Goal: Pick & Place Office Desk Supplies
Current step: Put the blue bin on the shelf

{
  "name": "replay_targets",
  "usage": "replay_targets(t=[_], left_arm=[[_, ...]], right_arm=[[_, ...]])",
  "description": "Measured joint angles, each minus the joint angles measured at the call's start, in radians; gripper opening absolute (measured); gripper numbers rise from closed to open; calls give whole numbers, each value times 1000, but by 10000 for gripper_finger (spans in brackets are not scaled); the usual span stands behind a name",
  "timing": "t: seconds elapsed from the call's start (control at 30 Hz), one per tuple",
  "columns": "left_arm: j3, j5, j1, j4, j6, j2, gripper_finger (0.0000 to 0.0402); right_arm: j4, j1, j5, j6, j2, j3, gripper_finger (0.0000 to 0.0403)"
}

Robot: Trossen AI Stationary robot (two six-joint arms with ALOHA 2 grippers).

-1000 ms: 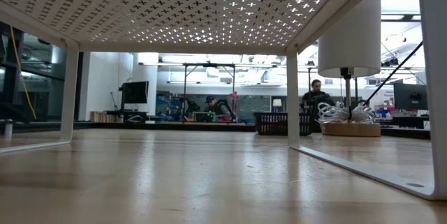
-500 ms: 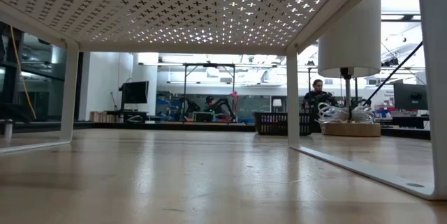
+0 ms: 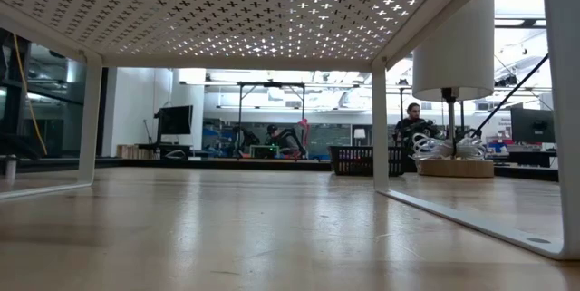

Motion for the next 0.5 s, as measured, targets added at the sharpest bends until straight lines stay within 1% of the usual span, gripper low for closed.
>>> replay_targets(t=[0.5], left_arm=[[1, -1, 0, 6, 4, -27, 50]], right_arm=[[5, 0, 0, 0, 0, 0, 170]])
